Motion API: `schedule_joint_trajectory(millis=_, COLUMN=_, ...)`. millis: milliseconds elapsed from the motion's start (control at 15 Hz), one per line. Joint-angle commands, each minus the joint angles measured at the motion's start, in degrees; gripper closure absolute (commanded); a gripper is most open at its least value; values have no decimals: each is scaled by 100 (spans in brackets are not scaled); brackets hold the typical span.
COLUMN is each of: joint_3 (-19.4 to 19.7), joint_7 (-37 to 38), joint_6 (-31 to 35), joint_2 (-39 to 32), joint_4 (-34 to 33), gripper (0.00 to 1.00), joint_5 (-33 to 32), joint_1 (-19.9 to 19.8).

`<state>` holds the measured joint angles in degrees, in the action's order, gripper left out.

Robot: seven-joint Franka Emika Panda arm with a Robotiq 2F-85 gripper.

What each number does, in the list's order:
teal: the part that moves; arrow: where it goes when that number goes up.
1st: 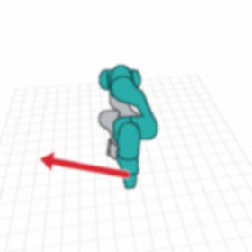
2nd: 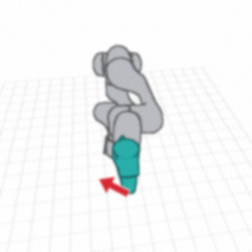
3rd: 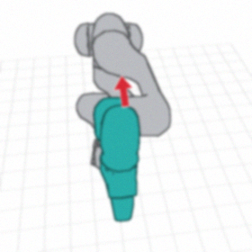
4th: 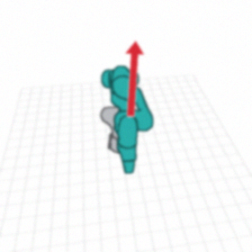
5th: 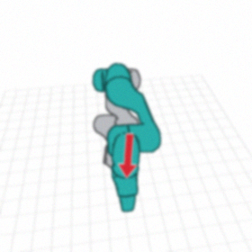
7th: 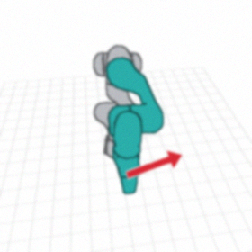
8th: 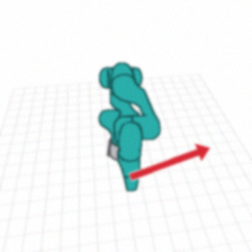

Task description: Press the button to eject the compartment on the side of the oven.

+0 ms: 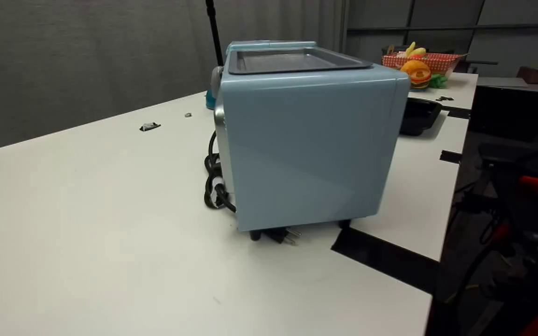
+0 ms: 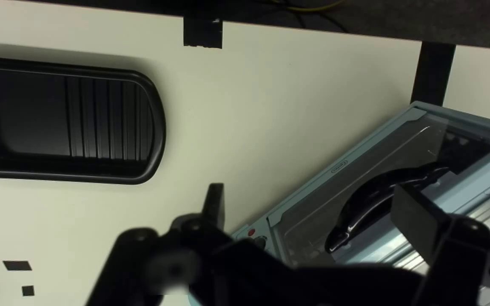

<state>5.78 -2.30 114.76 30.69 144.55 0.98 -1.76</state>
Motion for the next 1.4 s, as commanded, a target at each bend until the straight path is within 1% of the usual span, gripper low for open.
schedule_joint_trajectory(millis=0, joint_3=-55, joint_7=-29, joint_6=-14, joint_2=-5, joint_4=-10, gripper=0, joint_5=32, joint_1=-63)
schedule_joint_trajectory(millis=667, joint_3=-91, joint_7=3, joint_6=-45, joint_2=-100, joint_4=-103, gripper=0, joint_5=23, joint_1=-53)
schedule_joint_trajectory(millis=1000, joint_3=-158, joint_7=104, joint_6=-138, joint_2=-420, joint_4=-478, gripper=0, joint_5=47, joint_1=-33)
schedule_joint_trajectory(millis=1333, joint_3=-200, joint_7=156, joint_6=-288, joint_2=-937, joint_4=-1127, gripper=0, joint_5=-24, joint_1=-50)
